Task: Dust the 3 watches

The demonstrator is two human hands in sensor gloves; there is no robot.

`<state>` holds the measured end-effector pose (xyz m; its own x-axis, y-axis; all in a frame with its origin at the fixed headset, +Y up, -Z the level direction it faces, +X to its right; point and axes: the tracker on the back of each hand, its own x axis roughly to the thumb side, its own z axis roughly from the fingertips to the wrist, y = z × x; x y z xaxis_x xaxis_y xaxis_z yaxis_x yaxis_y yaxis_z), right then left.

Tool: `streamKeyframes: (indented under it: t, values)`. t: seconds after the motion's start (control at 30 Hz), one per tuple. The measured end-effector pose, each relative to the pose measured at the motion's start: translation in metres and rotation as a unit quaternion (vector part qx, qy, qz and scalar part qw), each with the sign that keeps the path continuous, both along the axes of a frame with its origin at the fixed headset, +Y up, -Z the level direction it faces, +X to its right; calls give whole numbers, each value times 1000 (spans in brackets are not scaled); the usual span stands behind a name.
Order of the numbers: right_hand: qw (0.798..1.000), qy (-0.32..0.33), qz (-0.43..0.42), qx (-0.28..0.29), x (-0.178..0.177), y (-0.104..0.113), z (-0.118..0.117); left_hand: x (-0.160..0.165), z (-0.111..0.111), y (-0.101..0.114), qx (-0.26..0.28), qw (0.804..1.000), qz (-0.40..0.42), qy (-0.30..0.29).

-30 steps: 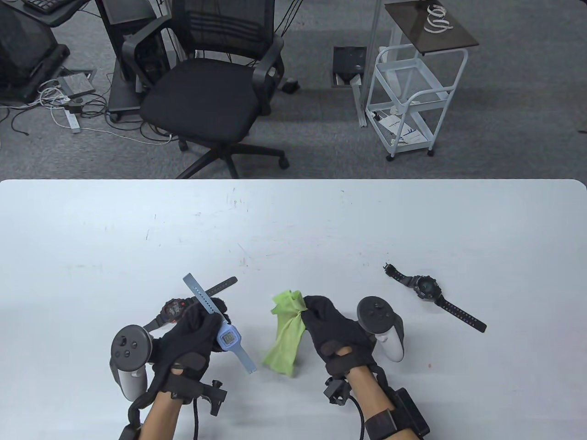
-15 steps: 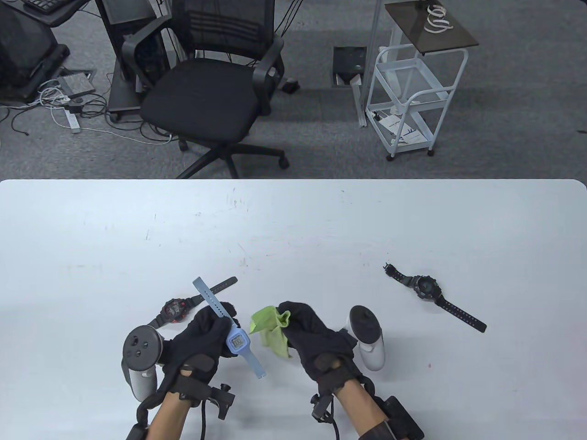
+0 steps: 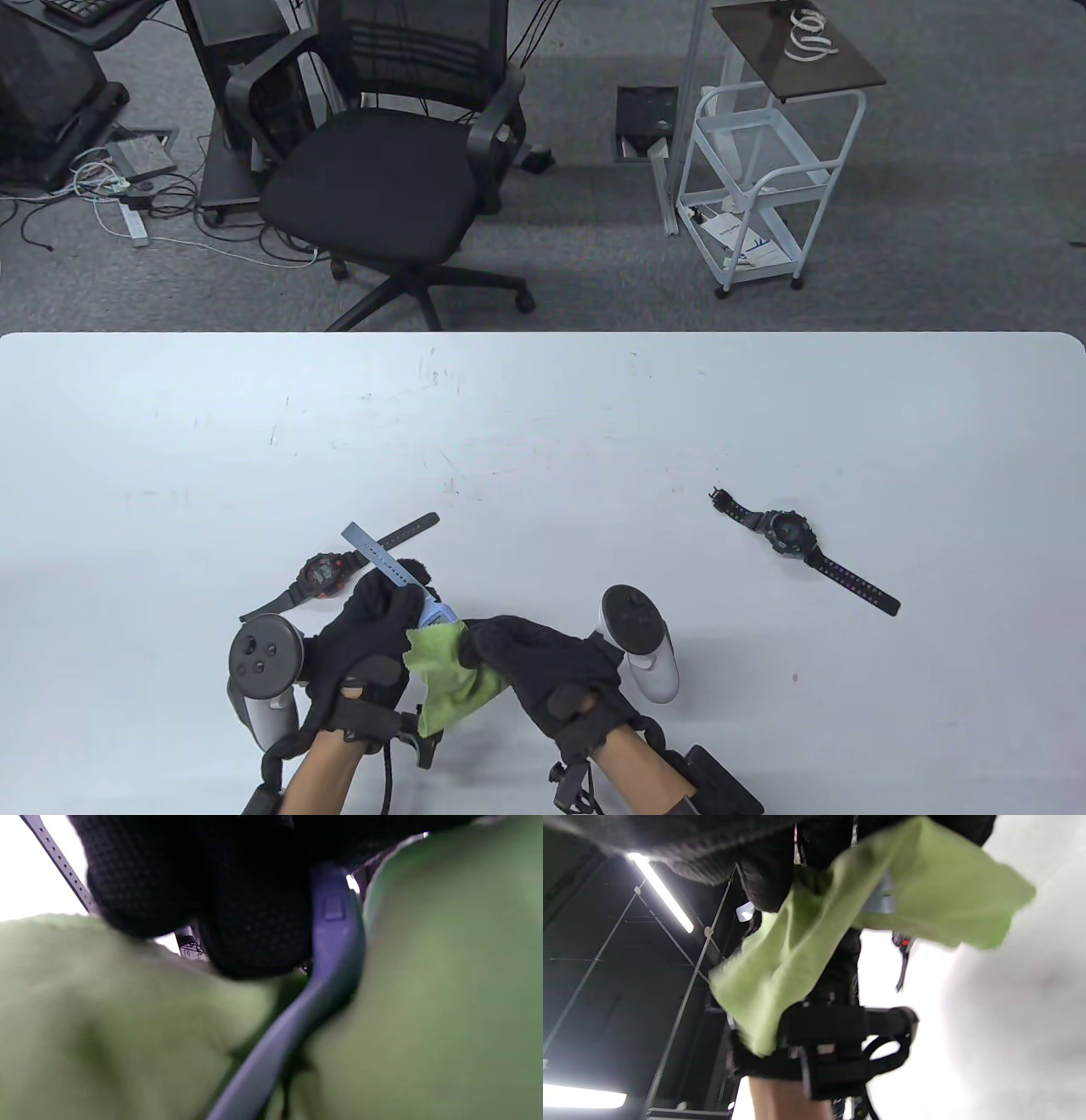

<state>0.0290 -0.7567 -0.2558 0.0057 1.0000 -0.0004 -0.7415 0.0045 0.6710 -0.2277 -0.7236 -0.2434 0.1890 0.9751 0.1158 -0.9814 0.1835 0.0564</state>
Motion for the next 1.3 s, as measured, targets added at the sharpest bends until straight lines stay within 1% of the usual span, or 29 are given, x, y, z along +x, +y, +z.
streamKeyframes:
  t: [0.1, 0.17, 0.23, 0.43, 0.53, 0.67, 0.87, 1.1, 1.3]
  values:
    - [999, -29, 35, 19, 1, 2, 0, 7, 2, -1, 6, 1000, 4, -9]
    - [998, -35, 52, 24, 3, 3, -2, 10, 4, 0, 11, 1000, 14, -17]
    - [997, -46, 48, 27, 5, 5, -2, 10, 4, 1, 16, 1000, 1, -12]
    - [997, -5, 65, 43, 5, 8, -5, 12, 5, 1, 24, 1000, -9, -9]
    - [996, 1, 79, 49, 6, 10, -6, 12, 6, 2, 26, 999, -14, -13]
    - [991, 10, 115, 74, 3, 14, -4, 10, 4, 0, 21, 1000, -7, -18]
    - [991, 16, 107, 73, 1, 13, -3, 9, 4, 0, 18, 1000, -2, -19]
    - [993, 12, 95, 66, 6, 11, -6, 12, 4, 1, 25, 999, -19, -31]
    - [992, 26, 107, 60, 5, 10, -6, 9, 3, 0, 19, 999, -4, -31]
